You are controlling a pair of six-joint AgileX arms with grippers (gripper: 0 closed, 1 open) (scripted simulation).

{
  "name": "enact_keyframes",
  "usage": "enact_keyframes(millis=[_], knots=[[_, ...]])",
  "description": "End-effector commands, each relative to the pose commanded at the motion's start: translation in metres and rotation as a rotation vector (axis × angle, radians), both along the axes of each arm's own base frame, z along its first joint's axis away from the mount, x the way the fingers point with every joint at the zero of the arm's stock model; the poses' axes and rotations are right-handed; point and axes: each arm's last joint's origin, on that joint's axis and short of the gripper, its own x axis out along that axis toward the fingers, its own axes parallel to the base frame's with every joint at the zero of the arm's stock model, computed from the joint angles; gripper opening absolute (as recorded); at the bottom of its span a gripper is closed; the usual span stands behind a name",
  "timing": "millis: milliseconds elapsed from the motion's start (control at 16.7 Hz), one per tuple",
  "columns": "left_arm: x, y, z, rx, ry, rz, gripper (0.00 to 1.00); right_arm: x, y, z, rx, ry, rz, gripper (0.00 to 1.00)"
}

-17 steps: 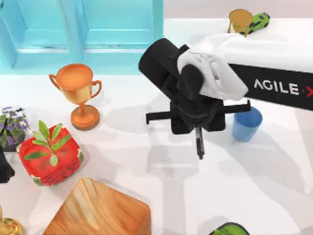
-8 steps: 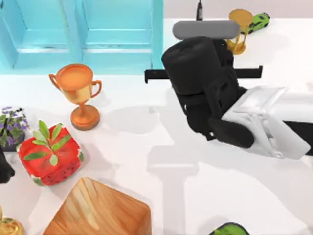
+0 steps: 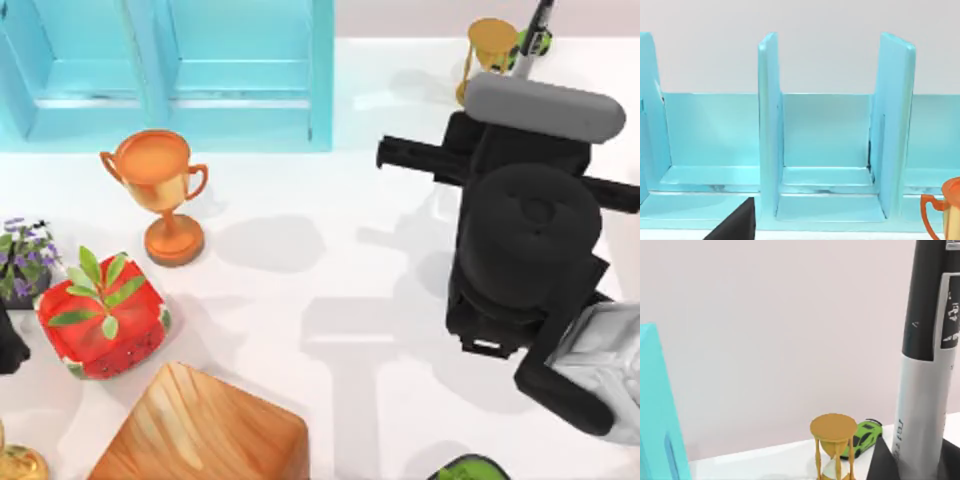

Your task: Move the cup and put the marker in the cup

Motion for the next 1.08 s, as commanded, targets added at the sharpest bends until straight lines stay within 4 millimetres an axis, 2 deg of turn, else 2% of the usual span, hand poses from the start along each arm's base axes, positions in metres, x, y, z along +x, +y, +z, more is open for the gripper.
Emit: enact_keyframes(millis=[300, 540, 720, 1080], knots=[[0.0, 0.0, 0.0, 0.0, 0.0, 0.0, 1.0, -0.018, -0.019, -0.021, -0.063, 0.0, -0.068, 0.0], [0.0, 0.0, 0.0, 0.0, 0.0, 0.0, 1.0, -0.018, -0.02, -0.022, -0.068, 0.001, -0.071, 0.0], [0.0, 0.0, 0.0, 0.0, 0.0, 0.0, 1.0, -0.011, -0.021, -0.024, -0.061, -0.002, -0.074, 0.0], [0.0, 0.0, 0.0, 0.0, 0.0, 0.0, 1.0, 0.021, -0.031, -0.04, -0.071, 0.004, -0.07, 0.0]])
